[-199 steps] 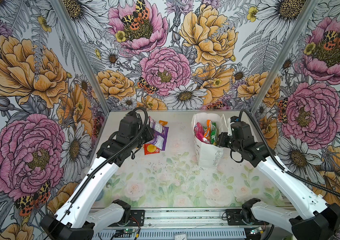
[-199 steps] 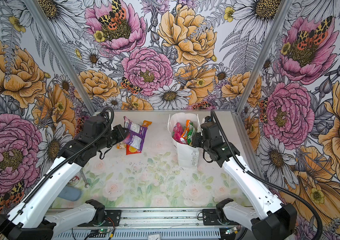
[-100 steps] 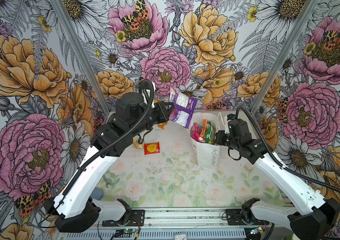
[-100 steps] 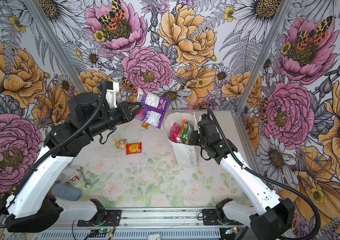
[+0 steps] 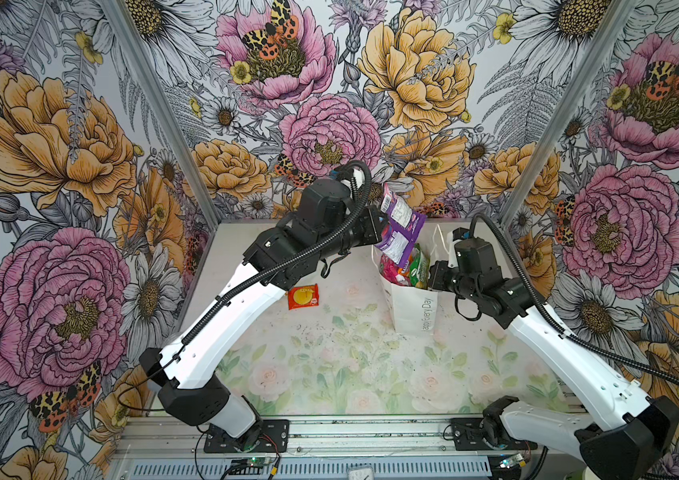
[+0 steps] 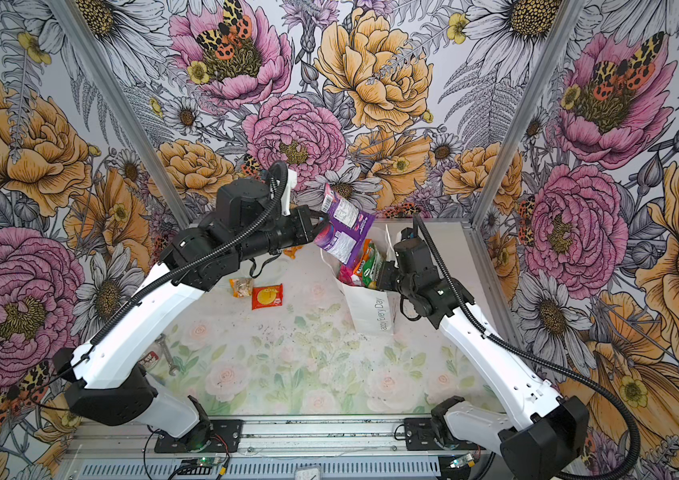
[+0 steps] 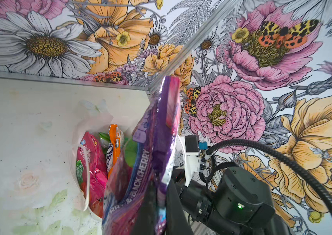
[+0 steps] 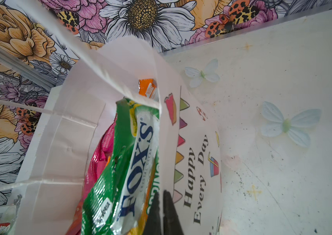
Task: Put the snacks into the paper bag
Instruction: 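Lift the purple packet with the left gripper over the paper bag, then lower the purple packet into the paper bag and open the left gripper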
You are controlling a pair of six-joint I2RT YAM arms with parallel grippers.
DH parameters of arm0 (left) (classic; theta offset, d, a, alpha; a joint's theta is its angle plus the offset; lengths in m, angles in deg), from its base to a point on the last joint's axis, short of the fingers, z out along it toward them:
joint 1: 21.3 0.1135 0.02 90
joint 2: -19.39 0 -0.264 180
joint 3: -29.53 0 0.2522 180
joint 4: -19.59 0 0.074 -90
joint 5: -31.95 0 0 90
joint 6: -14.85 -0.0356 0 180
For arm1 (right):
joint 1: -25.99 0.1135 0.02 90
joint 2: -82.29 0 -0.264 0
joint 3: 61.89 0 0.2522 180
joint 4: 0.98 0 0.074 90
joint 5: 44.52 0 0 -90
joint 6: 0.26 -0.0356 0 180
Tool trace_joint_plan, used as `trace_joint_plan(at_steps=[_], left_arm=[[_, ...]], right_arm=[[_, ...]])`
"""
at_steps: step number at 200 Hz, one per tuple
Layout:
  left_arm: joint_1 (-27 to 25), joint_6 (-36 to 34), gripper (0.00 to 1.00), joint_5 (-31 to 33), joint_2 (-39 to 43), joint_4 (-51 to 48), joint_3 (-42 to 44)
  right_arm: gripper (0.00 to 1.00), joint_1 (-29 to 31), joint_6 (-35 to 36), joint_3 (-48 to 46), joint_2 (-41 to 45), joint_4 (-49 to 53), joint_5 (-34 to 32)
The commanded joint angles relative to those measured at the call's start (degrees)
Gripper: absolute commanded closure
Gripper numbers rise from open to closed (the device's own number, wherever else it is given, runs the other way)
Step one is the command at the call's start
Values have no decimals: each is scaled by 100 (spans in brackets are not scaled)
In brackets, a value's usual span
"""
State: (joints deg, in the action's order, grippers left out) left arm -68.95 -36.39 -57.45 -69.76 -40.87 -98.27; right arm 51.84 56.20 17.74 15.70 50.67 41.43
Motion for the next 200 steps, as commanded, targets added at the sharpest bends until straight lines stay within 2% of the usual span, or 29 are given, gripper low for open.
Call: trace_joint_plan(at_steps=[1,87,160,200], left_arm=[[-68,278,100,-56,43,173,35],[-305,751,100,-66,-362,126,449],[-314,808,100,61,-821,130,275],[-435,818,100,-94,-1200,131,97]], right_arm=[[100,70,51,304,32,-314,84],[100,92,70,294,19,-351,38],[100,115,58,269,41,-384,42],[100,118,65,269,36,-387,19]])
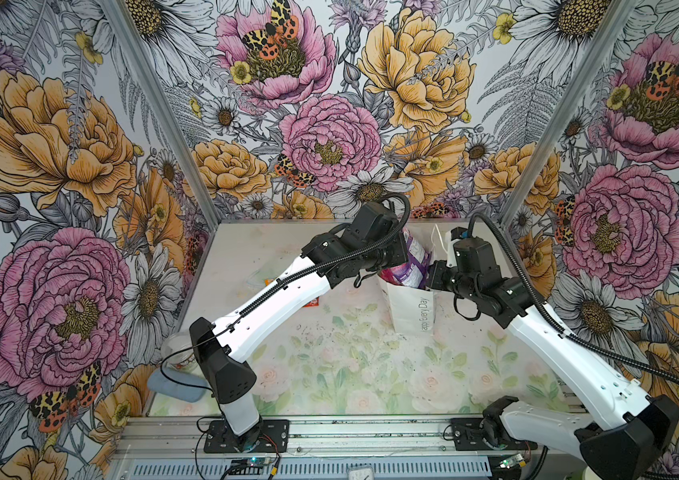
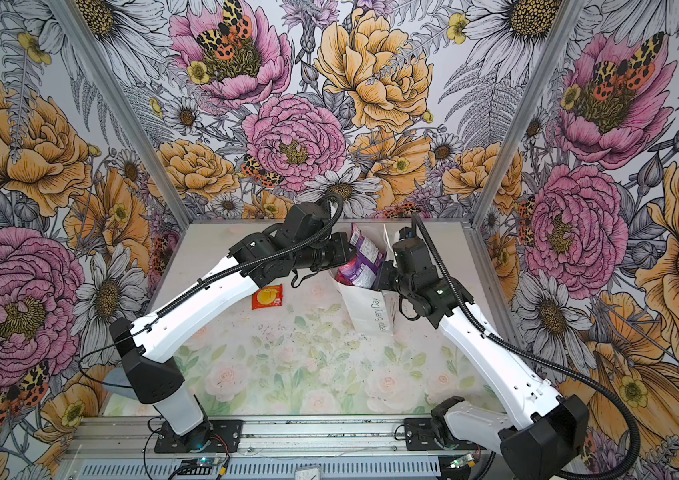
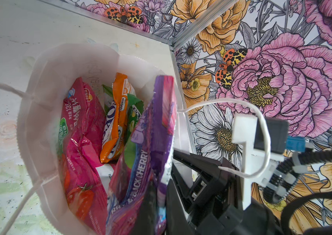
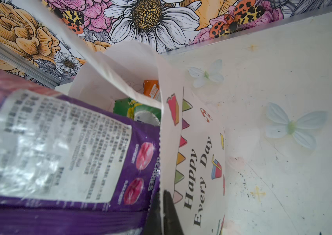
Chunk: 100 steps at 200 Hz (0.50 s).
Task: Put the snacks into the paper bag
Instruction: 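Lower the purple packet into the paper bag and open the left gripper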
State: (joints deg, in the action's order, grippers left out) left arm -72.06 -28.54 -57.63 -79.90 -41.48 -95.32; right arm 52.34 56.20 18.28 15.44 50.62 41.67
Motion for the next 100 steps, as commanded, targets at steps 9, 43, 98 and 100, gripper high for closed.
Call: trace_joint_plan(at_steps=[9,43,98,100], left_arm=[[-178,41,100,-56,-265,187,-193],[-311,48,100,-73,-693,144,-244],[-410,-88,100,-286,-1531,-190,-719],[-415,-94,100,-301,-1561,-208,-736]], right_arm=[[100,72,78,214,69,-383,-19],[100,68,75,216,50,-383,-15],[100,63,87,273,-3,-382,-12],[100,63,85,273,-10,-383,-14]])
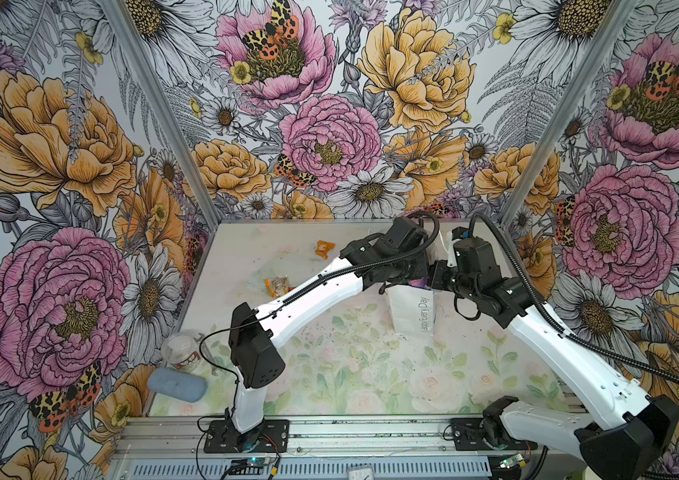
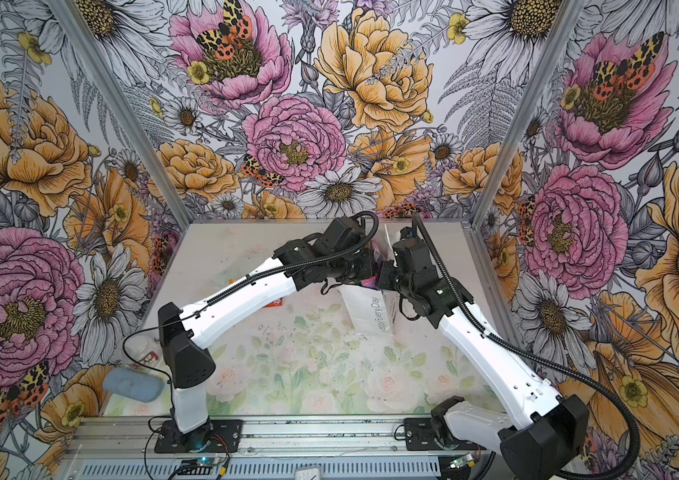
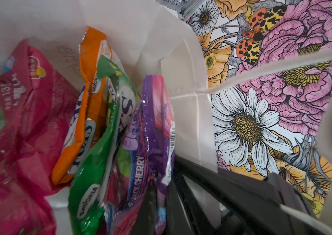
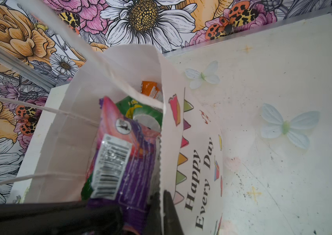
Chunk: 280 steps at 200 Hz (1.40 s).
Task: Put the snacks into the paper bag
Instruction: 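Lower the purple packet into the paper bag and open the left gripper, then withdraw the left gripper toward the clear bread packet on the table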
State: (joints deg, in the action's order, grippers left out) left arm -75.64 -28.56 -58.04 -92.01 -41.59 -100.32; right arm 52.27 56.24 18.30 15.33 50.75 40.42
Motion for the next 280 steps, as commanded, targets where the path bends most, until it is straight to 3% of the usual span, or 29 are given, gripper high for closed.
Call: trace_joint_plan(at_steps=[1,95,140,194,227,245,280], left_arm=[[-53,-95,100,-271,-366,-202,-250],[-81,-281,98,-483,-823,-447,-562],[-46,-507,77,-188,-472,-511,-748],[-124,-1040,45,65,378,-497,-897],[-142,-1401,35,417,1067,-495,-787],[-124,-1615,25,706,1434,-452,-600],[93,-1785,21,1156,2545,46,386]], right_arm=[[100,74,80,272,0,-396,111],[100,78,106,179,59,-396,-72],[100,2,95,73,196,-379,-319],[100,-651,-149,-226,383,-387,283],[100,-695,-105,-263,495,-396,327],[100,-726,-96,-287,555,-396,332],[100,-779,-79,-342,653,-387,352]])
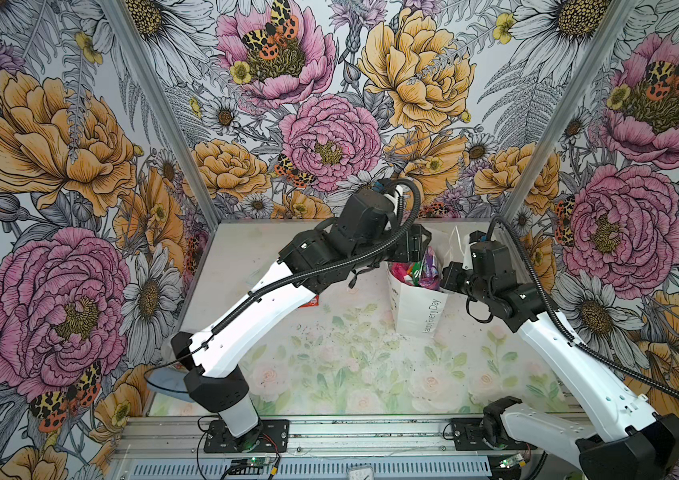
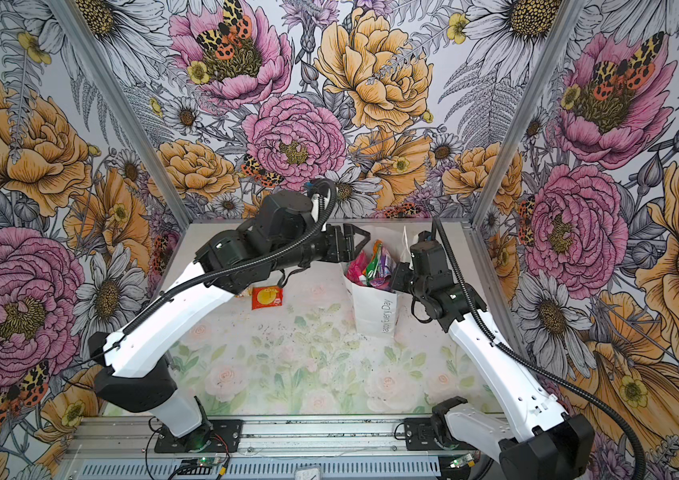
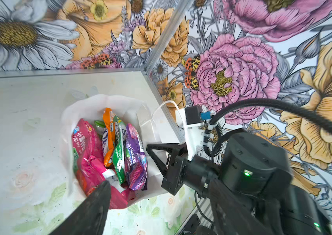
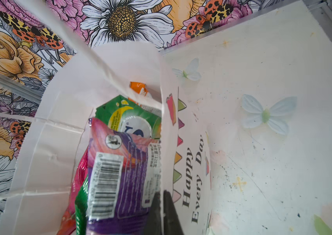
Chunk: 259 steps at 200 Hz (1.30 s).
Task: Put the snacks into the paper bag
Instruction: 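Withdraw the left gripper toward the clear bread packet on the table, then grasp the clear orange-edged bread packet with the left gripper and lift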
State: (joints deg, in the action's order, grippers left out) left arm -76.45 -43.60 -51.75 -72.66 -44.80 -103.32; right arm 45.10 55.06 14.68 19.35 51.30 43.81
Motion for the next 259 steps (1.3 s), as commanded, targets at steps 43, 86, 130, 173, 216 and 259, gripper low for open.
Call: trace_joint_plan(at_steps=[43,86,130,173,216,259], left_arm=[[1057,-121,18,815,2479,1355,2613],[3137,303,10,-176,3062,841,4053],[4716,493,10,-610,2760,926,5570],[5112,543,6,-240,1901,1698,6121],[5328,697,1,-596,617,2649,6137],[5476,853,2,-996,-390,3217,5978]], right_arm=[[100,-66,-37,-13,304,-425,159],[100,-67,-35,-118,361,-425,110],[100,-75,-4,-145,317,-407,132],[100,-77,4,-156,264,-415,160],[100,-75,18,-157,272,-416,132],[100,-84,39,-190,221,-416,121]])
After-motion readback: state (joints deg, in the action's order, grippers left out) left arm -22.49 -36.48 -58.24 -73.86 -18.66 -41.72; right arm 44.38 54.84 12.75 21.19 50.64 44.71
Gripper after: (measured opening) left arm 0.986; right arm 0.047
